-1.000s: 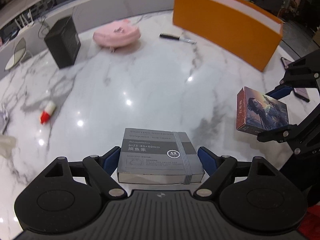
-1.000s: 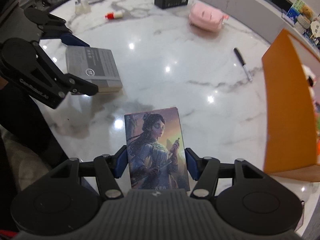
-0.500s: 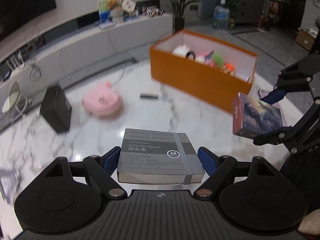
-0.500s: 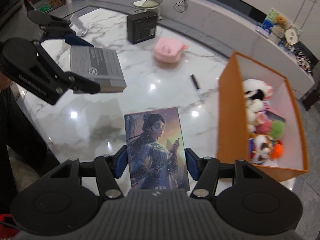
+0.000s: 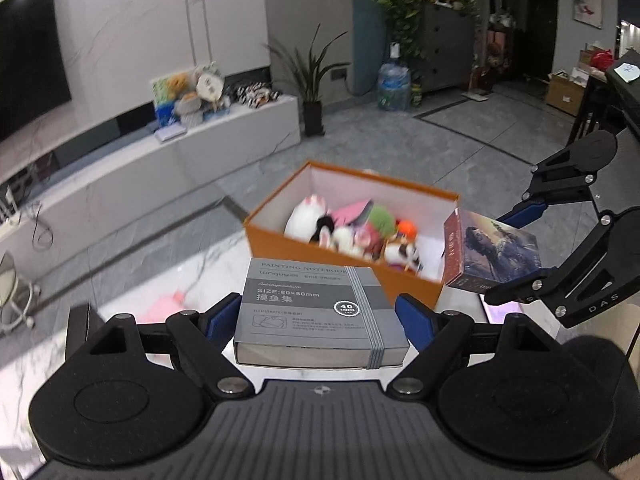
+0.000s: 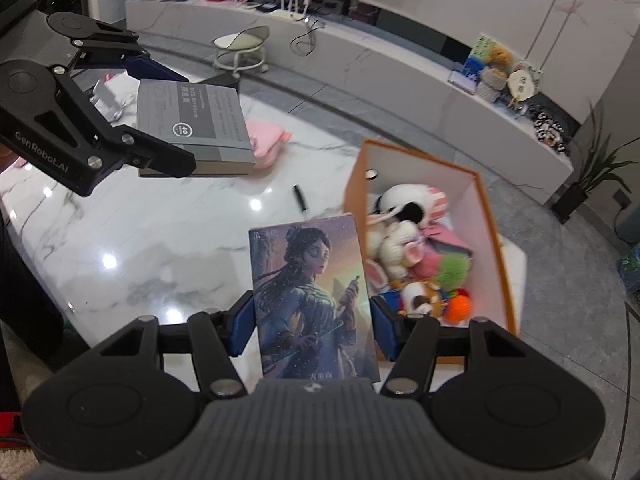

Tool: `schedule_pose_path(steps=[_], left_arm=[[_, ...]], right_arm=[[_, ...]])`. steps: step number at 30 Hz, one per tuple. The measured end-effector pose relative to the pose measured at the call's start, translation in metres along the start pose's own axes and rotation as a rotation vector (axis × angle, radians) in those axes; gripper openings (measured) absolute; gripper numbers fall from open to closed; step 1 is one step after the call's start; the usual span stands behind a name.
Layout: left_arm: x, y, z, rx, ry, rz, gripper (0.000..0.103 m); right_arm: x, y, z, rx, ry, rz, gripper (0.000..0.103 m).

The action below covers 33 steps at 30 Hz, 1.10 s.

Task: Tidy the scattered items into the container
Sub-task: 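Lift and carry the notebook with left tool while right tool carries the book to the box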

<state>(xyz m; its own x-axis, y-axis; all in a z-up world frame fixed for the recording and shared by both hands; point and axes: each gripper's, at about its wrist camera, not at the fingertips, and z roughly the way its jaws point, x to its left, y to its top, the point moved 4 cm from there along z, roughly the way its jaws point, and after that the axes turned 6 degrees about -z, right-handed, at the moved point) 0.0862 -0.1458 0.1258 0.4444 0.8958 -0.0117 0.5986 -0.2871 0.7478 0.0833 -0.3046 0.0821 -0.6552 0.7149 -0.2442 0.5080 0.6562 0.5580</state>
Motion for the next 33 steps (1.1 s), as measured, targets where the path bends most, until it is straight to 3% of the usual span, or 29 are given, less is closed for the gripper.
schedule_pose_path(steps=[19, 24, 33], left_arm=[[-0.048, 0.121, 0.014, -0.193, -0.063, 0.096, 0.097], [-0.054, 0.136, 0.036, -0.193, -0.072, 0.096, 0.097], [-0.043, 0.132, 0.086, -0.118, -0.102, 0.050, 0.097]], right_arm=[[-0.099, 0.030, -0.043, -0.132, -0.162, 0.103, 0.062], [-0.120, 0.034, -0.034, -0.142, -0.179, 0.130, 0.062], [-0.144, 0.023, 0.013, -0.100, -0.156, 0.191, 0.062]])
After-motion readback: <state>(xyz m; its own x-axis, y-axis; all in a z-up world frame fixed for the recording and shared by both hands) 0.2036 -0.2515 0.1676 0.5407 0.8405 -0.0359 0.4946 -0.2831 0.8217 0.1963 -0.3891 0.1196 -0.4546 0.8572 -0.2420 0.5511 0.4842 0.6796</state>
